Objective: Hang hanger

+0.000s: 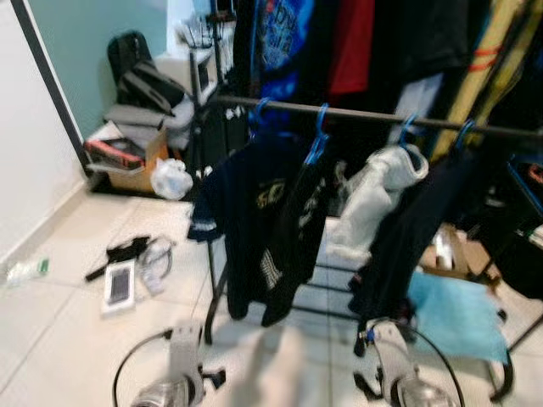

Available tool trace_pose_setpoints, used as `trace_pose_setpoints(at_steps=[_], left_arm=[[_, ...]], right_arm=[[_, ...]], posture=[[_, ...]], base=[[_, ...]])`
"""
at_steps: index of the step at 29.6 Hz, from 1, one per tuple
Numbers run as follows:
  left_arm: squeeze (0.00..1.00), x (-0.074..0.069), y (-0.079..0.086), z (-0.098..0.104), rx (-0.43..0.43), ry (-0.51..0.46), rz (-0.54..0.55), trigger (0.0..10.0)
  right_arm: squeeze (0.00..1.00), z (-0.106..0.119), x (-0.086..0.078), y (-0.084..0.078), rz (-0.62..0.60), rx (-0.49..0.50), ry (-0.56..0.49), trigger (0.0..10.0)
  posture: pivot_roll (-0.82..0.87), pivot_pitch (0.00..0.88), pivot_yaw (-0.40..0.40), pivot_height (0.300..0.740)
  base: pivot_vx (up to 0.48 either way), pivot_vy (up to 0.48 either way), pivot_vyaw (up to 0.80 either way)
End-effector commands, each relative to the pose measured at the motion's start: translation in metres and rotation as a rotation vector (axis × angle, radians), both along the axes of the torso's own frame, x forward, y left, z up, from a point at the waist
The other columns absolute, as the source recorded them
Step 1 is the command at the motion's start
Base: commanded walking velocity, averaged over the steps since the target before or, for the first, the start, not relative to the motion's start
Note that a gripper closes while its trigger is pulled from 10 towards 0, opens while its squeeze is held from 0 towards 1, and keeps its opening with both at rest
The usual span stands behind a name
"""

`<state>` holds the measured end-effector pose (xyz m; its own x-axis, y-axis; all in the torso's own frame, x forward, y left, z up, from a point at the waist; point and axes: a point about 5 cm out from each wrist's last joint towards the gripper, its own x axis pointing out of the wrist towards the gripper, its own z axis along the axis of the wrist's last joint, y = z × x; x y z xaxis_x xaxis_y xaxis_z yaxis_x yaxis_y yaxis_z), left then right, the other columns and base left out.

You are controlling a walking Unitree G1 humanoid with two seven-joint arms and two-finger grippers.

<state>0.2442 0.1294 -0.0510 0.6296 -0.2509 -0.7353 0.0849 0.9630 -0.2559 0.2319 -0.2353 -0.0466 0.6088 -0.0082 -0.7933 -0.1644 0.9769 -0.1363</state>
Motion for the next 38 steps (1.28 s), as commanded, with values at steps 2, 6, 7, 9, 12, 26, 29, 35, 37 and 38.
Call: trace_pose_setpoints(at_steps=[2,6,7,9,12,26,29,35,37,38], left_arm=[[0.00,0.002,-0.001,0.001,-0.023,-0.009,0.010,10.0],[0.00,0.012,-0.006,0.009,-0.092,-0.054,0.049,10.0],[0.00,0.018,-0.006,0.014,-0.104,-0.096,0.067,10.0],[0.00,0.028,-0.003,0.023,-0.129,-0.161,0.095,10.0],[0.00,0.038,0.001,0.033,-0.142,-0.232,0.112,10.0],[0.00,0.111,0.059,0.195,-0.199,-1.034,-0.006,10.0],[0.00,0.117,0.061,0.246,-0.116,-1.215,-0.029,10.0],[0.00,0.113,0.056,0.251,-0.130,-1.272,-0.025,10.0],[0.00,0.112,0.053,0.251,-0.142,-1.284,-0.036,10.0],[0.00,0.112,0.053,0.251,-0.142,-1.284,-0.036,10.0]], right_arm=[[0.00,0.000,0.000,0.001,-0.011,-0.001,-0.003,10.0],[0.00,0.002,0.003,-0.001,-0.028,-0.007,-0.020,10.0],[0.00,0.002,0.003,-0.001,-0.029,-0.008,-0.023,10.0],[0.00,0.001,0.003,0.000,-0.032,-0.008,-0.024,10.0],[0.00,0.001,0.002,0.001,-0.036,-0.006,-0.024,10.0],[0.00,-0.003,-0.003,0.003,-0.016,-0.004,-0.012,10.0],[0.00,-0.004,-0.004,0.003,-0.010,-0.005,-0.011,10.0],[0.00,-0.004,-0.005,0.003,-0.009,-0.005,-0.011,10.0],[0.00,-0.005,-0.006,0.003,-0.008,-0.006,-0.007,10.0],[0.00,-0.005,-0.006,0.003,-0.008,-0.006,-0.007,10.0]], posture=[[-0.06,0.000,-0.008,0.740],[-0.07,0.000,0.001,0.740],[-0.08,0.000,0.002,0.740],[-0.09,0.000,0.004,0.740],[-0.09,0.000,0.000,0.740],[-0.07,0.000,0.013,0.740],[-0.09,0.000,0.024,0.740],[-0.09,0.000,0.019,0.740],[-0.08,0.000,0.011,0.740],[-0.08,0.000,0.011,0.740]], base=[[0.000,-0.469,0.00],[0.000,-0.457,0.00],[0.000,0.000,0.00],[0.000,0.000,0.00],[0.000,0.000,0.00],[0.000,0.000,0.00],[0.000,0.000,0.00],[0.000,0.000,0.00],[0.135,0.000,0.00],[0.270,0.000,0.00]])
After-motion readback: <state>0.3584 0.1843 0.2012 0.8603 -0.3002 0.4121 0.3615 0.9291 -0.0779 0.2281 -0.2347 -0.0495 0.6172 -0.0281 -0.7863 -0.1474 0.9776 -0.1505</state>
